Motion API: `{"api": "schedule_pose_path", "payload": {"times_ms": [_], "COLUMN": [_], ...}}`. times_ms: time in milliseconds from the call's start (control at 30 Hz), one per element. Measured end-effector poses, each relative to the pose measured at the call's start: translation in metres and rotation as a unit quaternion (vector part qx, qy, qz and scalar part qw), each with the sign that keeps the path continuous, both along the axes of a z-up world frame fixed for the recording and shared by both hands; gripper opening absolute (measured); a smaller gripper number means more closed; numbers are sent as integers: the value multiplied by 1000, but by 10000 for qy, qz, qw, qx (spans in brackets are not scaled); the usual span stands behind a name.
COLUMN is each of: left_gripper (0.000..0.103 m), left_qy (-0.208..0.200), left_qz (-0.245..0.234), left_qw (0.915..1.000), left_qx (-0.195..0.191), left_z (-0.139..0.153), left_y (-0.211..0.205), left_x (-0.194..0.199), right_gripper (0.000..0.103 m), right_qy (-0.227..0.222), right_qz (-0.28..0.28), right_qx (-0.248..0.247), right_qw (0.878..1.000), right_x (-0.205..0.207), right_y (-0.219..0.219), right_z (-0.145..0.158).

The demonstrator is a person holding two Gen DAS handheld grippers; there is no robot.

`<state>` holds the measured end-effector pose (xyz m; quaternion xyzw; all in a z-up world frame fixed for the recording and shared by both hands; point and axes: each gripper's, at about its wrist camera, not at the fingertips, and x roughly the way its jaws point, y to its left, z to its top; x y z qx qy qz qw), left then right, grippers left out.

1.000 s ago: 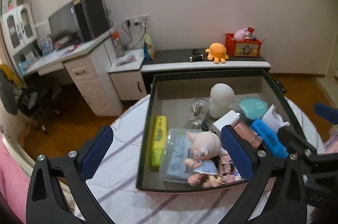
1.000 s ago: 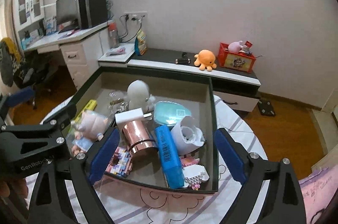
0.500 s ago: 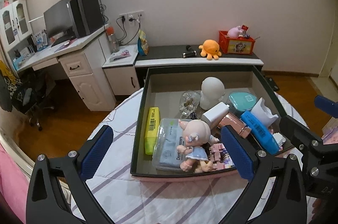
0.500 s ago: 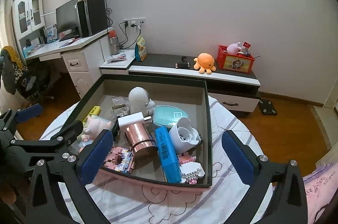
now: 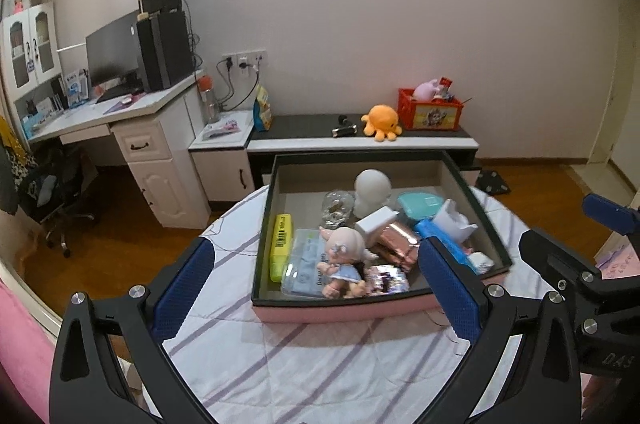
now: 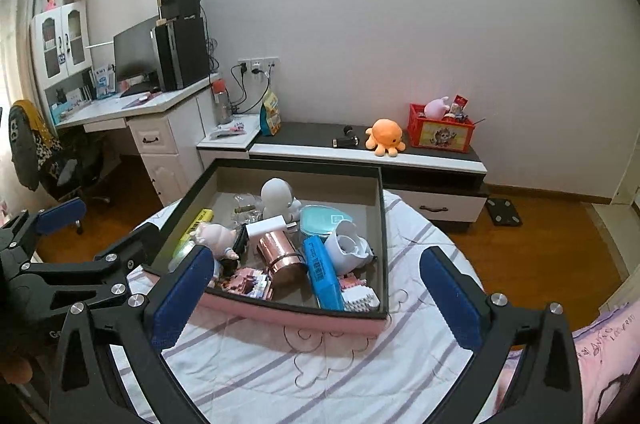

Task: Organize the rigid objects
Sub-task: 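Withdraw both tools from the box back over the bed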

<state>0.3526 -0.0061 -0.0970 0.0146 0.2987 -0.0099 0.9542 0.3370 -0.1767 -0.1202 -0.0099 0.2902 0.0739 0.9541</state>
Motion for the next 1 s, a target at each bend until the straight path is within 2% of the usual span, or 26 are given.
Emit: {"api": "schedule_pose_path", "payload": {"times_ms": [200,500,1000], "left_gripper": [103,103,103], "left_qy": [-300,-979,-2056], "left_qz": [-136,-87,128], "left_qw": [9994,9951,9784], "left_qx": [-132,-85,153], "left_z": [17,46,82], "left_y": [-5,-2,13], "left_x": [-42,-123,-232], "right_gripper": [103,103,103], "right_qy": [-253,-791,-1576], "right_qz": [-66,-52,9], "right_qx": [54,257,301], "right_qw": [9996,9965,9870], "right_x": [-40,-114,-204], "right_y": [-6,-9,4], "right_z": [16,39,70]}}
